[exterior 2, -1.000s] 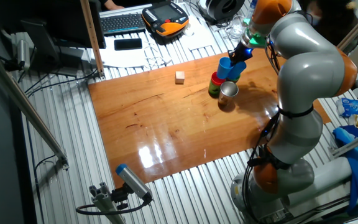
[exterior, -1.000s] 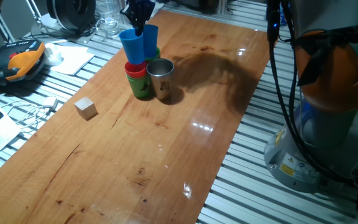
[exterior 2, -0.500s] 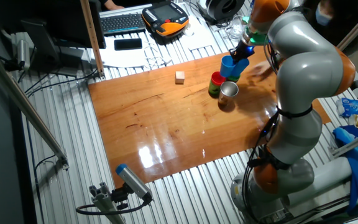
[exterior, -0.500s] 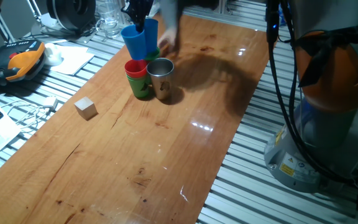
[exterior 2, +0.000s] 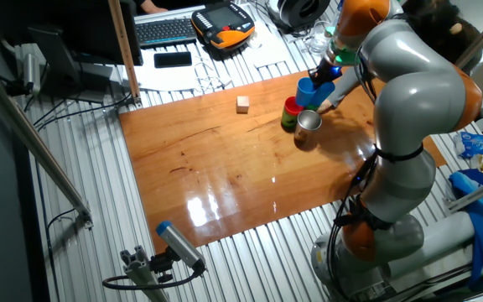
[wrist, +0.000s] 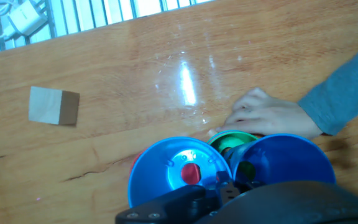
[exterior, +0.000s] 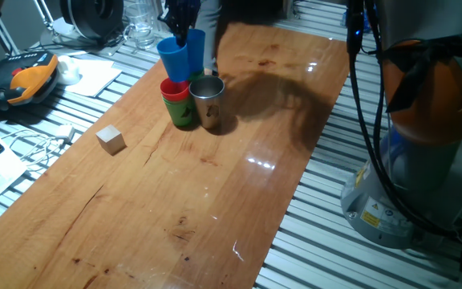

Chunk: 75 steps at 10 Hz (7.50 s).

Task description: Stack the cups

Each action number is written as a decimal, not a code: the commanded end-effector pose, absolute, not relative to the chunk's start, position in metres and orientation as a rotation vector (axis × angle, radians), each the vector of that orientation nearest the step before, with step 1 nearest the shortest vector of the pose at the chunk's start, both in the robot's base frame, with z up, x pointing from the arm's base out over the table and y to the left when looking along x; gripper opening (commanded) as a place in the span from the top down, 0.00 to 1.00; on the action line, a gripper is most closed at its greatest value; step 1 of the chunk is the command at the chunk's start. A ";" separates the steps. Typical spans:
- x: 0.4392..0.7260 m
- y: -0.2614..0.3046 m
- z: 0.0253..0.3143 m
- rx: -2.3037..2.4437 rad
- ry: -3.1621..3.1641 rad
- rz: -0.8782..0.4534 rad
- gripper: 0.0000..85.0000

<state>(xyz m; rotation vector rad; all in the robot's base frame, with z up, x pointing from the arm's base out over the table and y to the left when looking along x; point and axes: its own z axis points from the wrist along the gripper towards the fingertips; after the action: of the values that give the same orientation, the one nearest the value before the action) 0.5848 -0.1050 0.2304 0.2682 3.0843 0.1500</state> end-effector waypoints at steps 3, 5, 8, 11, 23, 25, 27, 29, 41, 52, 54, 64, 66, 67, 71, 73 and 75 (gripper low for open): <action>0.586 -0.106 0.238 0.303 3.110 0.231 1.00; 0.586 -0.103 0.239 0.317 3.109 0.231 1.00; 0.586 -0.098 0.236 0.317 3.101 0.217 1.00; 0.586 -0.091 0.236 0.329 3.100 0.251 1.00; 0.590 -0.082 0.226 0.191 3.096 0.099 1.00; 0.590 -0.081 0.226 0.170 3.103 0.091 1.00; 0.590 -0.081 0.226 0.153 3.107 0.098 1.00; 0.590 -0.081 0.226 0.127 3.111 0.088 1.00; 0.588 -0.076 0.225 0.181 3.096 0.059 0.80; 0.593 -0.074 0.208 0.160 3.067 -0.046 0.60; 0.595 -0.075 0.200 0.150 3.059 -0.036 0.60; 0.606 -0.059 0.179 0.381 2.976 -0.060 0.40; 0.609 -0.072 0.187 0.346 3.001 -0.065 0.40; 0.611 -0.079 0.187 0.355 3.000 -0.062 0.40; 0.608 -0.097 0.172 0.616 2.923 -0.009 0.40; 0.605 -0.104 0.168 0.725 2.900 -0.010 0.40; 0.605 -0.102 0.167 0.875 2.879 -0.011 0.40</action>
<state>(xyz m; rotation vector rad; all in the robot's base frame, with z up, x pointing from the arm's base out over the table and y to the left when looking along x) 0.6045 -0.1023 0.1664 0.7222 2.9219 -0.0058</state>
